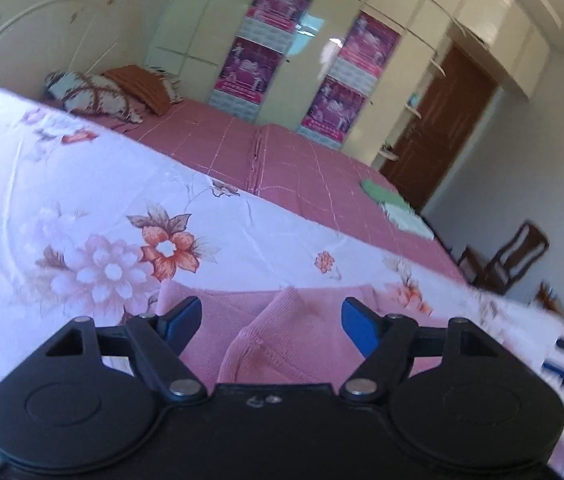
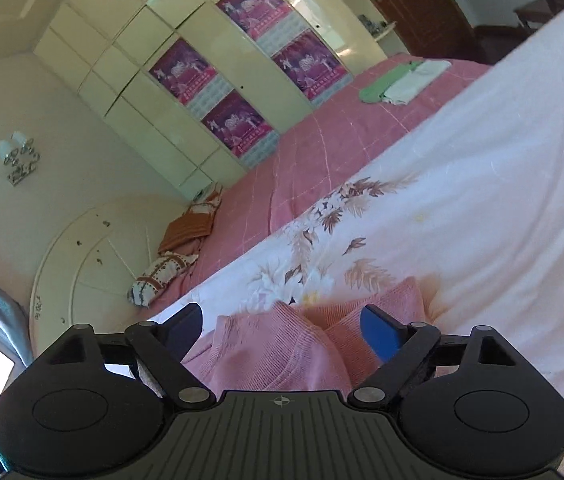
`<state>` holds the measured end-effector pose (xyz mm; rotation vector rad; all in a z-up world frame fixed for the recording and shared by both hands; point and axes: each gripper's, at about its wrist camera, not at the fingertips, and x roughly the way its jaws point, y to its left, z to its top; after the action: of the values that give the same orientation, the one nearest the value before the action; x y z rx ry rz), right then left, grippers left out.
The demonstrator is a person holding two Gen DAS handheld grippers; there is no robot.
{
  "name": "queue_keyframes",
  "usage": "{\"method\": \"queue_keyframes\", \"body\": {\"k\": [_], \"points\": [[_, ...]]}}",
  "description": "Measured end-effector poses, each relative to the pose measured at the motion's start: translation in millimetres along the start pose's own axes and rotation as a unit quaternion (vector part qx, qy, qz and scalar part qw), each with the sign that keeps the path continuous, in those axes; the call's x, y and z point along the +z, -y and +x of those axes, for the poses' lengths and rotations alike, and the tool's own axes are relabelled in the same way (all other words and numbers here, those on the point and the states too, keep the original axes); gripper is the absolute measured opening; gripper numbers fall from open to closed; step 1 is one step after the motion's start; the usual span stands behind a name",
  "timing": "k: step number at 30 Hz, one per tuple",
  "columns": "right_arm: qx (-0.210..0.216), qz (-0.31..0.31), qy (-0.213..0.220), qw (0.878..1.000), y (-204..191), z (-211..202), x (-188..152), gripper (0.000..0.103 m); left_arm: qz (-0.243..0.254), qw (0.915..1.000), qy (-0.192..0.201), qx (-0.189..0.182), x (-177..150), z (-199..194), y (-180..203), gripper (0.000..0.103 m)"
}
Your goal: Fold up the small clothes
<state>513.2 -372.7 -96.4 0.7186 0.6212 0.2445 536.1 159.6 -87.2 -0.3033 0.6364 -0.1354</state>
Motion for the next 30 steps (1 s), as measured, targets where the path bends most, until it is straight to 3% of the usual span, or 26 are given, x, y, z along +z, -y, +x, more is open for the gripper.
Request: {"method": "queue_keyframes", "body": {"k": [3, 7, 10, 11, 12, 14, 15, 17, 18, 19, 20, 22, 30], "points": [[-0.030, -0.102, -0.025, 0.994, -19, 7, 2, 0.066, 0.092, 0.9953, -0.030, 0.008, 3, 12, 17, 0.074], [-0.057, -0.194, -0.067, 0.977, -35, 32, -7, 0.060, 0.167, 0.9840, -0.059, 0.016, 4, 35, 34, 0.066], [-0.077, -0.233, -0.099, 0.964, -38, 51, -17, 0.060, 0.212, 0.9729, -0.092, 0.018, -2, 55, 44, 0.045], [-0.088, -0.248, -0.111, 0.958, -40, 58, -21, 0.054, 0.228, 0.9685, -0.098, 0.021, -6, 58, 48, 0.036], [-0.097, -0.269, -0.124, 0.950, -41, 67, -27, 0.034, 0.247, 0.9640, -0.096, 0.026, -11, 63, 49, 0.027], [-0.096, -0.303, -0.123, 0.940, -46, 71, -36, 0.025, 0.272, 0.9587, -0.078, 0.032, -18, 62, 54, 0.003], [-0.093, -0.317, -0.122, 0.936, -48, 71, -40, 0.012, 0.274, 0.9597, -0.051, 0.039, -21, 54, 56, 0.002], [-0.090, -0.336, -0.099, 0.932, -54, 62, -43, 0.008, 0.233, 0.9711, 0.038, 0.036, -20, 25, 49, 0.002], [-0.081, -0.332, -0.062, 0.938, -55, 50, -41, 0.008, 0.194, 0.9768, 0.081, 0.041, -18, 8, 41, 0.002], [-0.069, -0.310, -0.018, 0.948, -55, 33, -34, 0.008, 0.160, 0.9811, 0.092, 0.057, -17, 3, 32, 0.002], [-0.061, -0.278, 0.012, 0.959, -50, 21, -28, 0.008, 0.129, 0.9866, 0.079, 0.063, -17, 8, 22, 0.002], [-0.084, -0.261, 0.007, 0.962, -40, 28, -27, 0.008, 0.105, 0.9903, 0.058, 0.071, -18, 20, 18, 0.002], [-0.105, -0.248, -0.013, 0.963, -40, 54, -29, 0.008, 0.123, 0.9871, 0.052, 0.088, -3, 29, 29, 0.002]]}}
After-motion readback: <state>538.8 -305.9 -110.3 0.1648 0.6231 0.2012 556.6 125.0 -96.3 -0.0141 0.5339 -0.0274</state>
